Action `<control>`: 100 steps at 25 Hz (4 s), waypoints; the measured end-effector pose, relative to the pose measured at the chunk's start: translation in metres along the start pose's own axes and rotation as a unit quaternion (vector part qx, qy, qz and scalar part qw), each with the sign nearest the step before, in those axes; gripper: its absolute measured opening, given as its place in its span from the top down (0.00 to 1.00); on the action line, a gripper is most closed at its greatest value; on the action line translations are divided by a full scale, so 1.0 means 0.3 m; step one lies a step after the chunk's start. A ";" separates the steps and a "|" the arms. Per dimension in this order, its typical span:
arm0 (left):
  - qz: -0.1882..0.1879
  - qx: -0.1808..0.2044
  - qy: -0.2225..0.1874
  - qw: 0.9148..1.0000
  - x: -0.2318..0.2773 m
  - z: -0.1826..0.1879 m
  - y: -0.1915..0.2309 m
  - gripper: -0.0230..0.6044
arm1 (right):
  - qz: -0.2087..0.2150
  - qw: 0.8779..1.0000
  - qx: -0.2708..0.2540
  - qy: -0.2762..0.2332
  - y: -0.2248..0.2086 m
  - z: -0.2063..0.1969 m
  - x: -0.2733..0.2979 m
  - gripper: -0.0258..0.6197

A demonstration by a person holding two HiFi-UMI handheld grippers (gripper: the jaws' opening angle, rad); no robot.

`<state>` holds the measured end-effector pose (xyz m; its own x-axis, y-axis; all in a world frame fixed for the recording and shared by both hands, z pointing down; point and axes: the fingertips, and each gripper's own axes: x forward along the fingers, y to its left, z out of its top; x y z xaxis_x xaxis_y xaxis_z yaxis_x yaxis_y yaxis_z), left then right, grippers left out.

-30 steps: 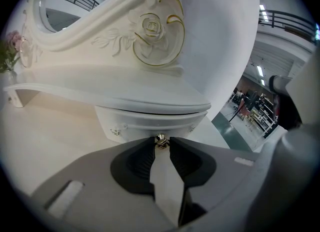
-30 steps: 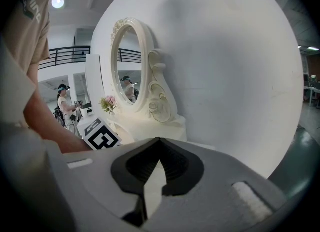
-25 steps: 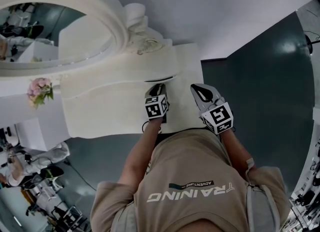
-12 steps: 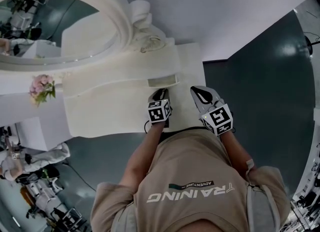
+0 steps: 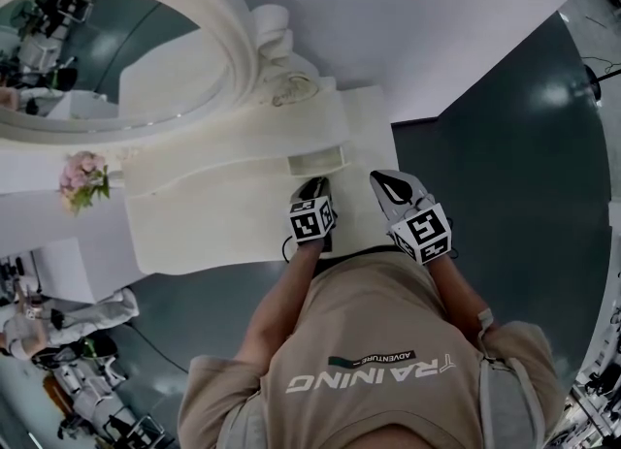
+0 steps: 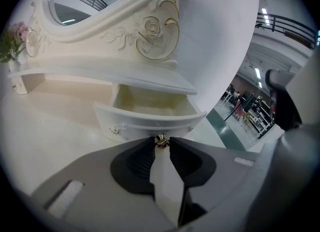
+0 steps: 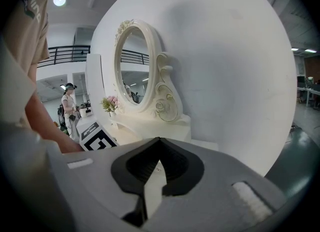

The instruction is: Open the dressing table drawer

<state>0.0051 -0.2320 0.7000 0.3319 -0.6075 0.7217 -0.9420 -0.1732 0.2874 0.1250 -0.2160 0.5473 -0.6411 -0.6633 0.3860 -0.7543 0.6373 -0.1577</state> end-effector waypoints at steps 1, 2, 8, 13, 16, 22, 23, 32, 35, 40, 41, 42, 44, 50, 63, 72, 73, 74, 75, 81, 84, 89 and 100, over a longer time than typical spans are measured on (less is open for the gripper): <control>-0.002 0.001 0.001 1.000 -0.001 -0.003 -0.002 0.79 | -0.002 1.000 0.001 0.000 0.003 -0.001 -0.001 0.96; -0.003 0.004 0.001 1.000 -0.001 -0.004 -0.002 0.78 | -0.003 1.000 0.001 0.000 0.005 -0.001 -0.002 0.96; -0.008 0.021 0.005 1.000 -0.021 -0.009 -0.008 0.77 | -0.014 1.000 0.004 0.001 0.017 0.010 0.001 0.96; -0.024 0.028 0.011 0.999 -0.083 -0.038 0.013 0.79 | -0.010 1.000 0.002 0.001 0.061 0.034 0.024 0.96; -0.030 0.045 0.005 0.999 -0.148 -0.036 0.037 0.92 | -0.005 1.000 -0.002 0.000 0.095 0.059 0.037 0.96; -0.047 0.080 -0.019 0.996 -0.265 0.003 0.087 0.94 | 0.005 1.000 -0.015 -0.003 0.163 0.109 0.068 0.96; -0.049 0.085 -0.027 0.995 -0.289 0.019 0.090 0.94 | 0.007 1.000 -0.017 -0.003 0.174 0.118 0.071 0.96; -0.062 0.106 -0.129 0.984 -0.529 0.260 0.101 0.94 | 0.006 0.999 -0.045 -0.022 0.206 0.212 0.092 0.96; -0.066 0.111 -0.168 0.977 -0.606 0.356 0.107 0.94 | 0.002 0.998 -0.052 -0.041 0.226 0.274 0.087 0.96; -0.053 0.143 -0.218 0.964 -0.715 0.481 0.114 0.94 | 0.010 0.995 -0.074 -0.069 0.287 0.385 0.075 0.96; -0.054 0.149 -0.227 0.961 -0.736 0.508 0.105 0.93 | 0.012 0.994 -0.075 -0.074 0.295 0.407 0.071 0.96; -0.057 0.152 -0.236 0.958 -0.756 0.537 0.095 0.93 | 0.012 0.994 -0.078 -0.079 0.299 0.430 0.066 0.96; -0.064 0.162 -0.252 0.952 -0.787 0.590 0.073 0.93 | 0.009 0.993 -0.086 -0.086 0.303 0.472 0.054 0.96; -0.088 0.157 -0.288 0.941 -0.843 0.697 0.039 0.93 | 0.010 0.990 -0.080 -0.113 0.304 0.583 0.011 0.96; -0.082 0.171 -0.364 0.912 -0.961 0.846 -0.024 0.93 | -0.017 0.978 -0.121 -0.170 0.285 0.760 -0.069 0.96; -0.061 0.164 -0.362 0.916 -0.954 0.838 0.003 0.93 | -0.017 0.976 -0.128 -0.174 0.275 0.771 -0.072 0.96; -0.062 0.162 -0.359 0.917 -0.948 0.832 0.007 0.93 | -0.016 0.976 -0.127 -0.174 0.277 0.767 -0.069 0.96; -0.062 0.160 -0.356 0.919 -0.941 0.826 0.010 0.94 | -0.014 0.977 -0.126 -0.173 0.278 0.762 -0.065 0.96; -0.063 0.158 -0.353 0.920 -0.936 0.821 0.013 0.93 | -0.013 0.977 -0.124 -0.172 0.280 0.758 -0.061 0.96; -0.065 0.157 -0.352 0.920 -0.933 0.814 0.011 0.93 | -0.005 0.978 -0.122 -0.170 0.297 0.743 -0.052 0.96; -0.070 0.161 -0.352 0.919 -0.930 0.819 0.000 0.93 | -0.007 0.978 -0.119 -0.171 0.293 0.740 -0.055 0.96; -0.078 0.162 -0.347 0.920 -0.921 0.817 -0.013 0.93 | -0.013 0.979 -0.116 -0.167 0.283 0.730 -0.061 0.96; -0.080 0.154 -0.339 0.925 -0.910 0.790 -0.007 0.93 | -0.008 0.980 -0.117 -0.161 0.296 0.706 -0.055 0.96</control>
<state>-0.0954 -0.2496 0.3530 0.4586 -0.8836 0.0943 -0.8879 -0.4515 0.0879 0.0386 -0.2315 0.3344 -0.6692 -0.7393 0.0743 -0.7356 0.6733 0.0742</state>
